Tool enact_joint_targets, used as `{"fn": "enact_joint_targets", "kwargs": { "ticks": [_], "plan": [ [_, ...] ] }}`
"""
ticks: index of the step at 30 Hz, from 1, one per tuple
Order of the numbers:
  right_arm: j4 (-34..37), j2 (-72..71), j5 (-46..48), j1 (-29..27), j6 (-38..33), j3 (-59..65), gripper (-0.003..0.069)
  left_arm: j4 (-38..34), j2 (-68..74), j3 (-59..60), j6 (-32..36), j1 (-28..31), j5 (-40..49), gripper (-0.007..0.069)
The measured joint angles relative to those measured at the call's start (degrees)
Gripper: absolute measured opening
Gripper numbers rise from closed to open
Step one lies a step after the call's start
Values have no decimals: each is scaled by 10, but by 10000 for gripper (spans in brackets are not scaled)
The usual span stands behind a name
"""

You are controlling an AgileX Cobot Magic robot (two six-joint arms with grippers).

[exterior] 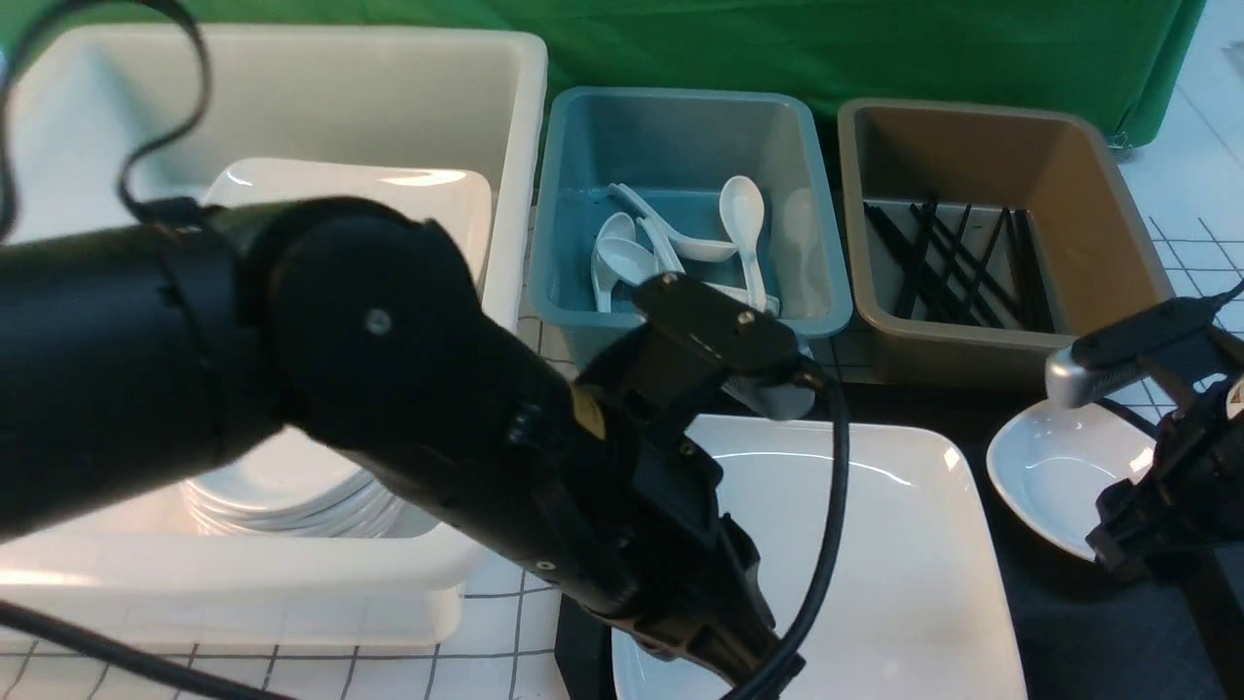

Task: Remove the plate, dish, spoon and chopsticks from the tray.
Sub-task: Use the right arm to grab a small plate from the dinner plate

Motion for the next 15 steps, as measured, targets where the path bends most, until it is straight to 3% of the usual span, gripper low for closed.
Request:
{"fn": "enact_joint_targets", "kwargs": {
  "ticks": [15],
  "plan": [
    [1, 79, -94, 8, -31, 3, 463, 12, 30, 0, 2, 0, -19, -3]
  ]
}}
